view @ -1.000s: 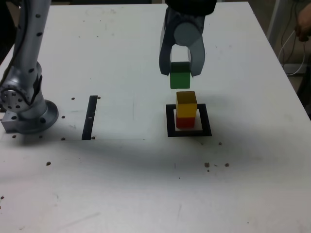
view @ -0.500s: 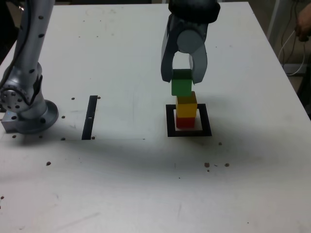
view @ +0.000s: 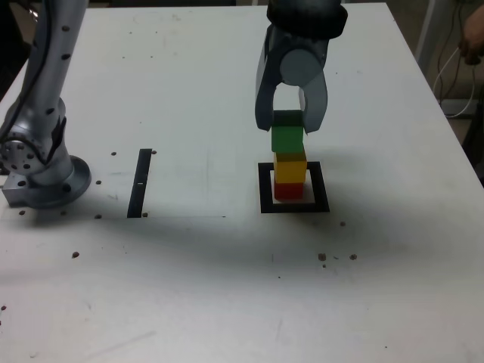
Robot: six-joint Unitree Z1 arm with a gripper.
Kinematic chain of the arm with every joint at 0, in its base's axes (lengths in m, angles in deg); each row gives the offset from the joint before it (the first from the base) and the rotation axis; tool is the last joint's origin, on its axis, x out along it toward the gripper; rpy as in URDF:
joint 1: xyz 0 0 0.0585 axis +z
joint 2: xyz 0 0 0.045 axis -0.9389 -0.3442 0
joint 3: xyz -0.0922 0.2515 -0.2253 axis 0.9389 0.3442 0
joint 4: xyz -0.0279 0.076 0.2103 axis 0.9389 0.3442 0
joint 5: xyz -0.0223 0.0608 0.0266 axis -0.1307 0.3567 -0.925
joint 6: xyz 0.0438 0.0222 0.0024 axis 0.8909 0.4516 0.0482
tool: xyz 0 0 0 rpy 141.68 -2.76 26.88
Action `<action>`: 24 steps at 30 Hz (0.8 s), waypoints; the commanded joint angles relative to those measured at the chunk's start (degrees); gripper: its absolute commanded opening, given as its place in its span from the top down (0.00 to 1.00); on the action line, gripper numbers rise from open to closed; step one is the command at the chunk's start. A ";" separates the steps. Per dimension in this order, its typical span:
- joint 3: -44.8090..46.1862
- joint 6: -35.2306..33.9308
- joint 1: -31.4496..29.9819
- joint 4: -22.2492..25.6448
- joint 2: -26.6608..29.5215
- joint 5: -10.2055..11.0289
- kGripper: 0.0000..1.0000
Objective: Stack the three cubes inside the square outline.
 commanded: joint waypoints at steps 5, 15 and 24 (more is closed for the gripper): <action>0.13 0.26 -0.31 -0.30 -0.33 -0.49 0.30; 0.64 0.51 -0.31 -0.56 -0.55 -0.64 0.00; 1.27 0.51 -0.31 -0.86 0.33 -0.46 0.00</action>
